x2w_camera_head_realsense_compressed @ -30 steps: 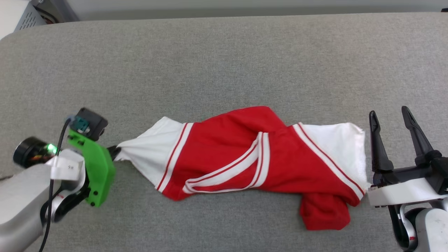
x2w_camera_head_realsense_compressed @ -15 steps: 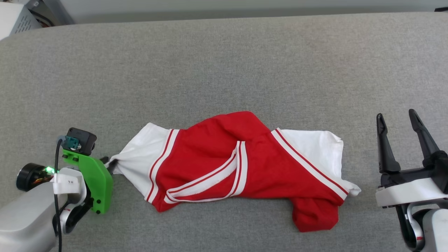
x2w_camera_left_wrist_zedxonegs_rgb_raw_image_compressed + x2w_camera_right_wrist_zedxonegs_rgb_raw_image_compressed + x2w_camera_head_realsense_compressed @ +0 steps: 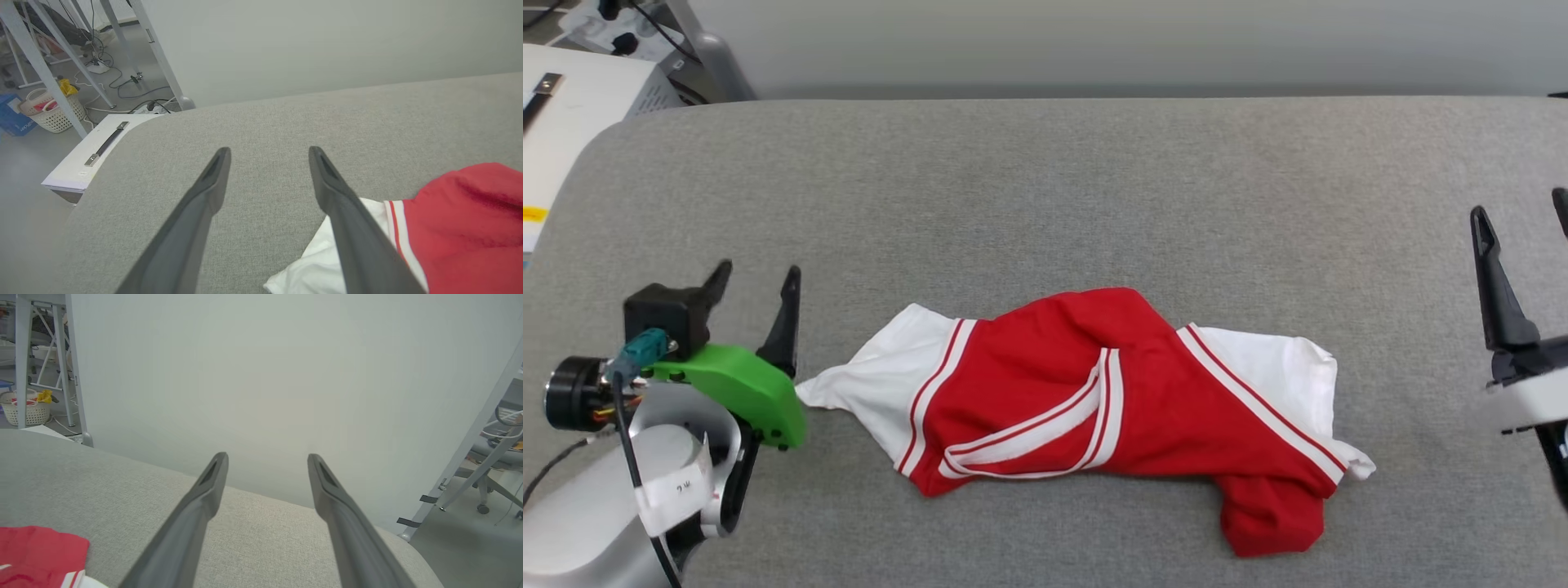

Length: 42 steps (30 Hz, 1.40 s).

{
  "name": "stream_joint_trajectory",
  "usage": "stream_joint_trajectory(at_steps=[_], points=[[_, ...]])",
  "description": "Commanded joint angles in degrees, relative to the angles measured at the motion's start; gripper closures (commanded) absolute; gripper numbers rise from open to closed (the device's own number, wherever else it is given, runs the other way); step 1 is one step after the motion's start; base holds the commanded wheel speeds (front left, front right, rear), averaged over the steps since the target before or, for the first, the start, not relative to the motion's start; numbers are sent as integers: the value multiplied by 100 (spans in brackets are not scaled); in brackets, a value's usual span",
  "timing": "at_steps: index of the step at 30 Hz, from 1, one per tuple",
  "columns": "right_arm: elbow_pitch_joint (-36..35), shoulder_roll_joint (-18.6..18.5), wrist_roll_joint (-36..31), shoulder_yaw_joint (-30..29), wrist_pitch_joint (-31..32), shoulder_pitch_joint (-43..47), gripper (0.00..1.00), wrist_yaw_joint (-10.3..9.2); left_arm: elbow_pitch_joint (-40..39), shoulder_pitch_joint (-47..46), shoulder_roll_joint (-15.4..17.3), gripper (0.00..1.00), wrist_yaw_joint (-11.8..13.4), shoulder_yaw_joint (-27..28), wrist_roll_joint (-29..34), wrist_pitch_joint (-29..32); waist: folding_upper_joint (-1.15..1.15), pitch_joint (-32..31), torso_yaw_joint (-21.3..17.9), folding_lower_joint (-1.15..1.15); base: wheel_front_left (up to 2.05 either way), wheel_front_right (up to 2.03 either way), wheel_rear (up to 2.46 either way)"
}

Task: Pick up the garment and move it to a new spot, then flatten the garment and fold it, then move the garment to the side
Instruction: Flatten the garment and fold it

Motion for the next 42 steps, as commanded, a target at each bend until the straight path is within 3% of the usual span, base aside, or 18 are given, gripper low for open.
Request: stream_joint_trajectory(at_steps=[1, 6, 11, 16, 21, 28, 37, 42], points=[[3, -204, 203, 154, 223, -180, 0, -4, -203, 196, -72, 0, 173, 281, 283, -30, 0, -61, 82, 0, 0, 0, 0], [-45, -1140, 1062, 967, 1461, -570, 0, -4, -862, 1107, -521, 0, 588, 1422, 1321, -33, 0, -32, 153, 0, 0, 0, 0], [-128, -1926, 2174, 1871, 2973, -907, 0, -4, -1128, 1837, -1045, 0, 664, 2285, 2180, -34, 0, 52, 227, 0, 0, 0, 0], [-120, -2421, 3027, 2567, 4265, -1206, 0, -4, -1190, 2342, -1601, 0, 460, 2893, 2758, -34, 0, 179, 342, 0, 0, 0, 0], [205, -2477, 3521, 3036, 5110, -1521, 0, -4, -1058, 2468, -2052, 0, 59, 3267, 3157, -34, 0, 370, 493, 0, 0, 0, 0], [913, -2264, 3576, 3683, 5404, -2037, 0, -4, -857, 2356, -2559, 0, -438, 3656, 3613, -34, 0, 667, 675, 0, 0, 0, 0], [2159, -1973, 3562, 4648, 5036, -2244, 0, -4, -567, 2227, -3056, 0, -931, 4061, 4069, -34, 0, 869, 751, 0, 0, 0, 0], [2478, -1872, 3703, 5065, 4670, -2244, 0, -4, -426, 2266, -3208, 0, -1128, 4288, 4250, -35, 0, 816, 682, 0, 0, 0, 0]])
